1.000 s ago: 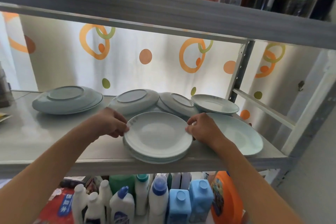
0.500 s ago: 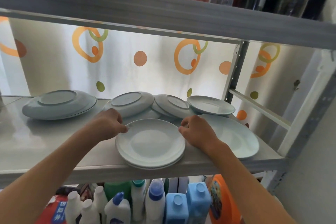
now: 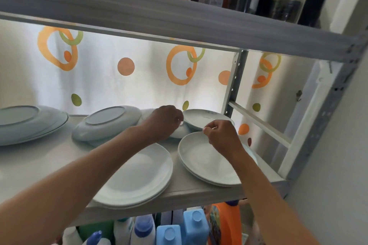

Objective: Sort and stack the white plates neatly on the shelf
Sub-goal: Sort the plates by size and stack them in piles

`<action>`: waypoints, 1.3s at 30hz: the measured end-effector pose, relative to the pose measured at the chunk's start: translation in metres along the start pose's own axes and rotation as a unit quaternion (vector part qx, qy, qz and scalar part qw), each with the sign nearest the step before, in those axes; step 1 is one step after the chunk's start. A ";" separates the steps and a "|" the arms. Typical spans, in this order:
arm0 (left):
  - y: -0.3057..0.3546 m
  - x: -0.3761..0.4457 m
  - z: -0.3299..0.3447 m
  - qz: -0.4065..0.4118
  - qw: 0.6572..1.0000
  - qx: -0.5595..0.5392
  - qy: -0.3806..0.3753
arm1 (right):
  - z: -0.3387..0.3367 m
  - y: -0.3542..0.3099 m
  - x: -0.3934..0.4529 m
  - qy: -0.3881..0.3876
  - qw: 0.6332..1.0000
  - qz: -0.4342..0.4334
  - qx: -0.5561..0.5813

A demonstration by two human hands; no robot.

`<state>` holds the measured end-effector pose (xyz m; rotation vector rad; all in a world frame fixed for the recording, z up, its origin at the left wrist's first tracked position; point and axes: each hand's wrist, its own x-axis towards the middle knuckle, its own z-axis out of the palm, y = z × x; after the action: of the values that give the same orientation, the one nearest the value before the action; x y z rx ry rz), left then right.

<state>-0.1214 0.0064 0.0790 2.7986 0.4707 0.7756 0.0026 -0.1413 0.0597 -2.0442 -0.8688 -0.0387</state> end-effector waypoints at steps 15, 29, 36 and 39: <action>-0.008 0.087 0.104 0.017 0.988 0.054 -0.141 | -0.044 0.055 0.044 0.028 0.988 0.120 0.095; 0.018 0.090 0.099 0.079 0.985 0.147 0.029 | -0.042 0.065 0.050 0.036 0.958 0.175 0.226; 0.014 0.084 0.078 0.161 0.972 0.098 0.138 | -0.047 0.050 0.048 -0.005 0.823 0.277 0.496; 0.013 0.066 0.061 0.216 0.956 0.099 0.170 | -0.053 0.043 0.042 0.026 0.779 0.268 0.566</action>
<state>-0.0321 0.0112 0.0625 3.0017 -0.0293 1.3855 0.0752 -0.1723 0.0750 -1.0306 -0.1047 0.6023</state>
